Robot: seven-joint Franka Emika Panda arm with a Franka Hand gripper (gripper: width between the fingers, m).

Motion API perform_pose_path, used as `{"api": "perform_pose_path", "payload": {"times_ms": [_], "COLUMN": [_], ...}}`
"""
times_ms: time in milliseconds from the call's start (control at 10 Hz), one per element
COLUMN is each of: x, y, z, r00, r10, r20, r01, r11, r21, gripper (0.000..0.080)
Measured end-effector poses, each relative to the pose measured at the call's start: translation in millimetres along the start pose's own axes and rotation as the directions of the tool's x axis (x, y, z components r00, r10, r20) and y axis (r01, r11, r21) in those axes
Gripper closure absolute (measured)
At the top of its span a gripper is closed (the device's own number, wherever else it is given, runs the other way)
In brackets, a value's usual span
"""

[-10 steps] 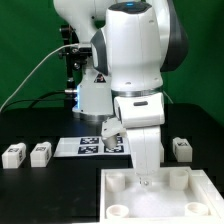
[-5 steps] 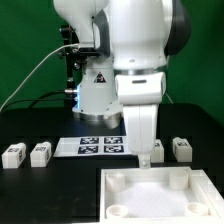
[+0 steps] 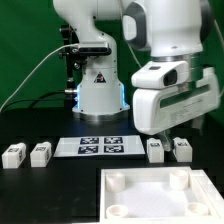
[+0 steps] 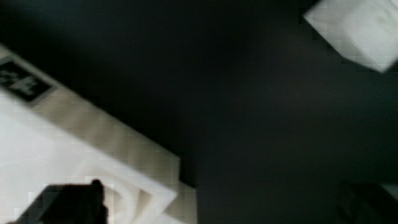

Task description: Assemble one leg

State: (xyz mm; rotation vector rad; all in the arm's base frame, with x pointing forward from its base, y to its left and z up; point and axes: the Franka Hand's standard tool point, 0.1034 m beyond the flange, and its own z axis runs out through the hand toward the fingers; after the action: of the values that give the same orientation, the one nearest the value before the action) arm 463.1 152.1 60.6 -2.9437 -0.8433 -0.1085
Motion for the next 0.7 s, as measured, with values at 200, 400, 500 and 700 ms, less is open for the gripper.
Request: {"api": "perform_pose_path", "payload": {"times_ms": [200, 400, 500, 700], "x": [-1.0, -0.2, -3.6, -12.1], "y": [3.2, -2.4, -18.1, -31.0], "z": [0.1, 1.2, 6.8, 8.6], "r00": [0.984, 0.934, 0.905, 0.891], "r10": [0.178, 0.356, 0.423, 0.438], "r20": [-0.001, 0.005, 0.042, 0.123], "r01": [-0.178, -0.356, -0.424, -0.443], "r11": [0.984, 0.934, 0.905, 0.897], "r21": [0.015, 0.024, 0.023, 0.013], "gripper": [0.0151, 0.0151, 0.0151, 0.0151]}}
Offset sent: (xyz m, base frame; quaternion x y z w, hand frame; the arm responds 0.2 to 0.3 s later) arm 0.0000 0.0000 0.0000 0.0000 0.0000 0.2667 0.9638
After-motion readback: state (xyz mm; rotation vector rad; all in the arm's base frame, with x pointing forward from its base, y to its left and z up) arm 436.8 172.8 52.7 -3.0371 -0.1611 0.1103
